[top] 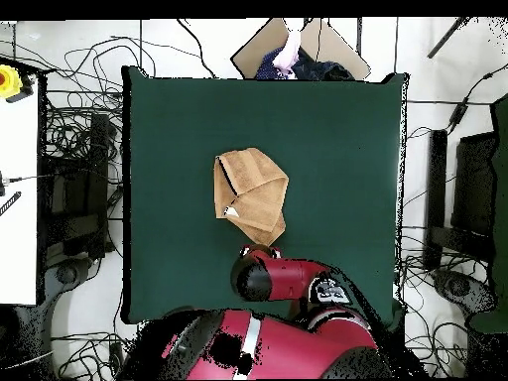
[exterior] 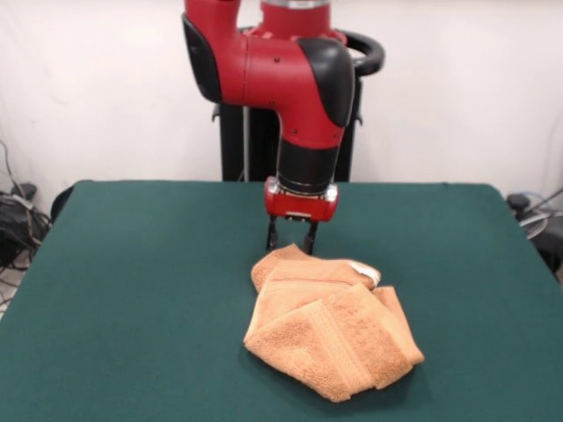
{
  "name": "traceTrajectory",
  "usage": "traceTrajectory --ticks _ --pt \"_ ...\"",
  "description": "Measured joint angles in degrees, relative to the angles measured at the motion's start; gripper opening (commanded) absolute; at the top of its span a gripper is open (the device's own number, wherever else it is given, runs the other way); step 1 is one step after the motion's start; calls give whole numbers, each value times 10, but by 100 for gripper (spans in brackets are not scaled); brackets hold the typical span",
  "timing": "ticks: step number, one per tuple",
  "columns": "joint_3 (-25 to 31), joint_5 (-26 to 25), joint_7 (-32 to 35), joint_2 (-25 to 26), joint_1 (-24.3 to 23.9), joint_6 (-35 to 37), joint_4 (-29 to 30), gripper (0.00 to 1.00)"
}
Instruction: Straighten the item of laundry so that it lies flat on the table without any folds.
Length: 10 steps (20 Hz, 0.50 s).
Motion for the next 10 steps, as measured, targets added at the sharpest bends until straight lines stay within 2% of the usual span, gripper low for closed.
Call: traceTrajectory --ticks 3,4,10 --pt "2 0 0 0 1 0 0 100" --pt "4 0 0 1 2 -1 0 0" --pt "10 0 0 1 1 0 0 0"
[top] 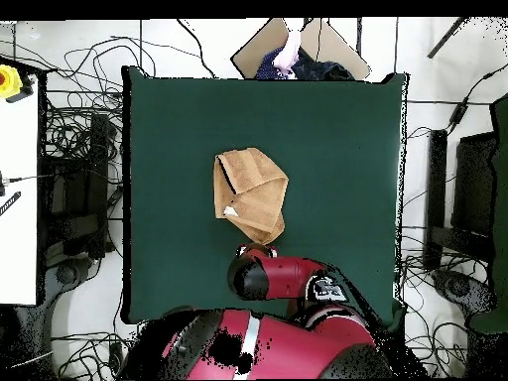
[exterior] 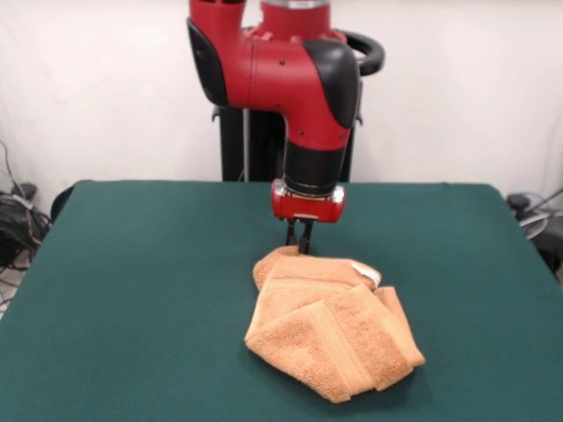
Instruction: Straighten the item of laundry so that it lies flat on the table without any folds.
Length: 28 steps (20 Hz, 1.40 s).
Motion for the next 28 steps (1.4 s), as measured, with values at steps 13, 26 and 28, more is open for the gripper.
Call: traceTrajectory --ticks 13,26,28 --pt "1 6 0 -4 -4 4 4 0" --pt "9 53 0 -119 -15 98 51 0" --pt "9 59 0 -130 -12 103 56 0"
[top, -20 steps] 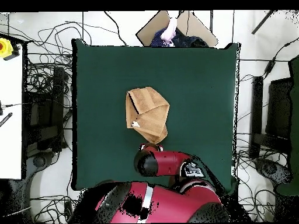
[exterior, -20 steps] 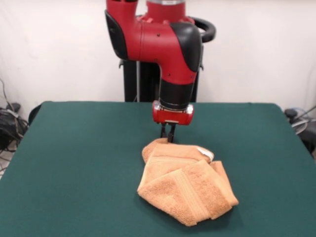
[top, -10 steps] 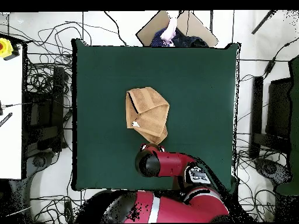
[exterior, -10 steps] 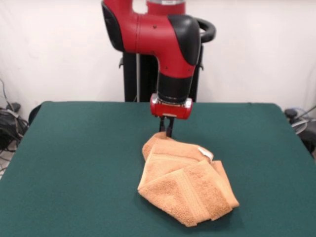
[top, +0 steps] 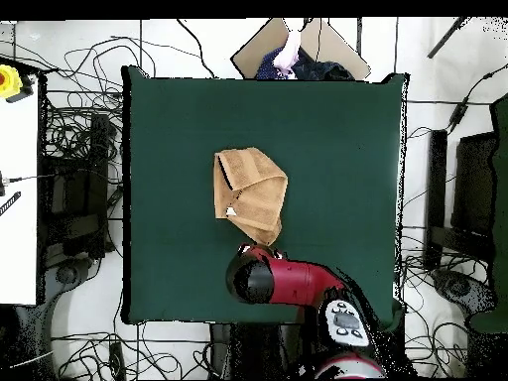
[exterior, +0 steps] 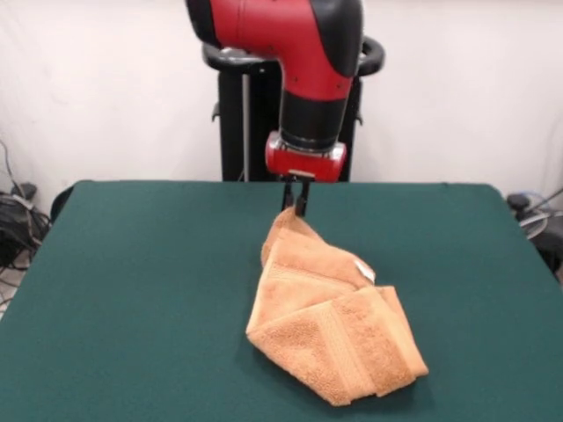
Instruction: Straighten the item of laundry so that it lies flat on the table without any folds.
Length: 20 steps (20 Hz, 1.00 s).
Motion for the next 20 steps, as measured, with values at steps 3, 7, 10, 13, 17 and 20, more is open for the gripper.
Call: traceTrajectory --ticks 3,7,10,13,17,20 --pt "0 16 0 -25 14 5 12 0" --pt "0 35 0 -42 32 5 22 0" --pt "0 59 0 -54 57 5 34 0" --pt "-1 84 0 -63 82 5 47 0" --pt "-3 132 7 -78 129 5 70 0" --pt "-6 159 14 -87 156 5 83 0"
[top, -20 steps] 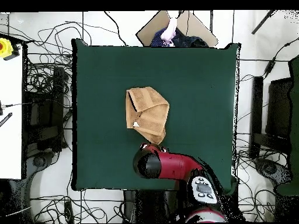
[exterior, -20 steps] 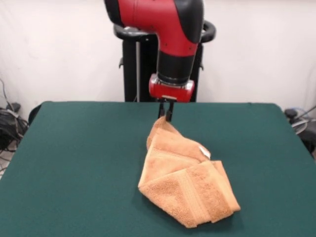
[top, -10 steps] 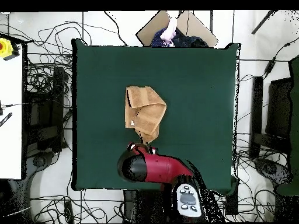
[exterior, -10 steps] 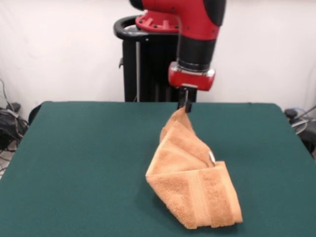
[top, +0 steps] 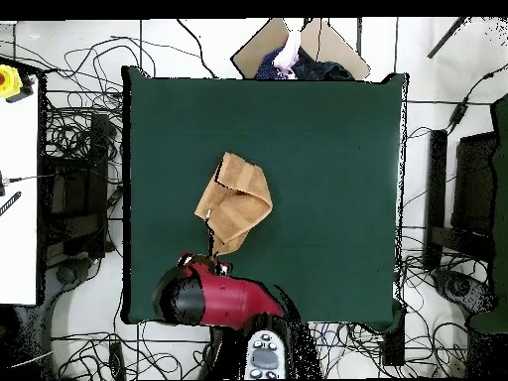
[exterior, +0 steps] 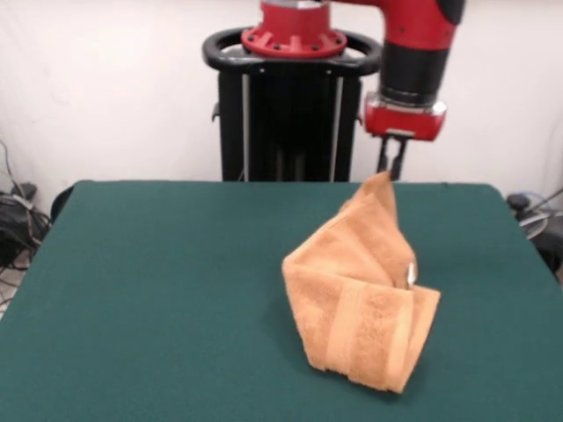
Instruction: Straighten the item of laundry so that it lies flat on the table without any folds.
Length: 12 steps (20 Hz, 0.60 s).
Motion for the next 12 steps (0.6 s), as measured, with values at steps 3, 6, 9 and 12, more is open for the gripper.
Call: traceTrajectory --ticks 3,6,9,12 --pt "-9 28 13 -11 37 7 9 0" --pt "-17 43 23 -25 66 30 13 0" --pt "-31 49 34 -50 94 81 14 0" --pt "-46 54 44 -84 113 152 14 0"
